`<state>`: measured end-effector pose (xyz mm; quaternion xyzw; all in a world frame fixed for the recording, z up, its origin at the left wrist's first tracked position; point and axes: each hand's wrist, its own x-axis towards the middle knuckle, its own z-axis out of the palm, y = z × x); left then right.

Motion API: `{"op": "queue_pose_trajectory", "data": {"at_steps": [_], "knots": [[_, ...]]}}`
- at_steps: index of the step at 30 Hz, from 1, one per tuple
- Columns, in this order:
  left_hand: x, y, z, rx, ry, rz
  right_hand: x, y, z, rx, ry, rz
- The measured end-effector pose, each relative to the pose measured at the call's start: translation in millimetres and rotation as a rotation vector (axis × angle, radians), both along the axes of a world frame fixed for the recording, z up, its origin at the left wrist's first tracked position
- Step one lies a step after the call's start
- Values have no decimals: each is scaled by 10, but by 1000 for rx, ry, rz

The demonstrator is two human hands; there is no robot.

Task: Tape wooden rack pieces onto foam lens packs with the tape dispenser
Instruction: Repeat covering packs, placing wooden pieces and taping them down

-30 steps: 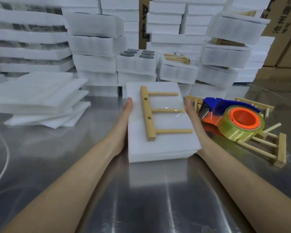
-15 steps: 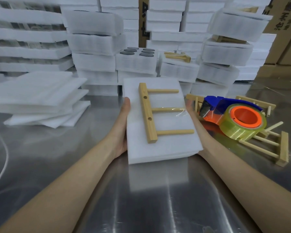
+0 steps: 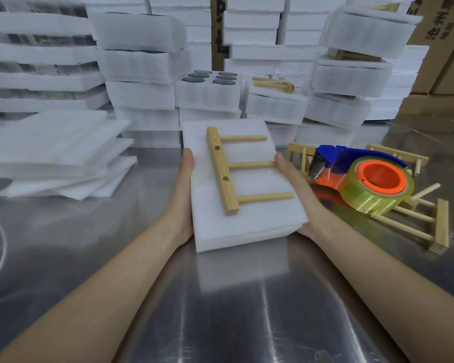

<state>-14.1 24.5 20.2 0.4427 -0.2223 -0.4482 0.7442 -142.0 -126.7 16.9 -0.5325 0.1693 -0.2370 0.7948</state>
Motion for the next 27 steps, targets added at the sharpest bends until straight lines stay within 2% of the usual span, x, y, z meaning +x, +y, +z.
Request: {"op": "queue_pose_trajectory", "data": {"at_steps": [6,13,17,27], "knots": [[-4,10,15,9,15,3,-17,-42,-9,34,27,24],[28,-13,-1,5,25,2,-8,-78,-36,33,-30,91],[39,-21,-6,16,23,-6,-8,-92,-28,52,52,18],[45,-34,-11,23,-5,10,22,-73,-60,63,-29,23]]}}
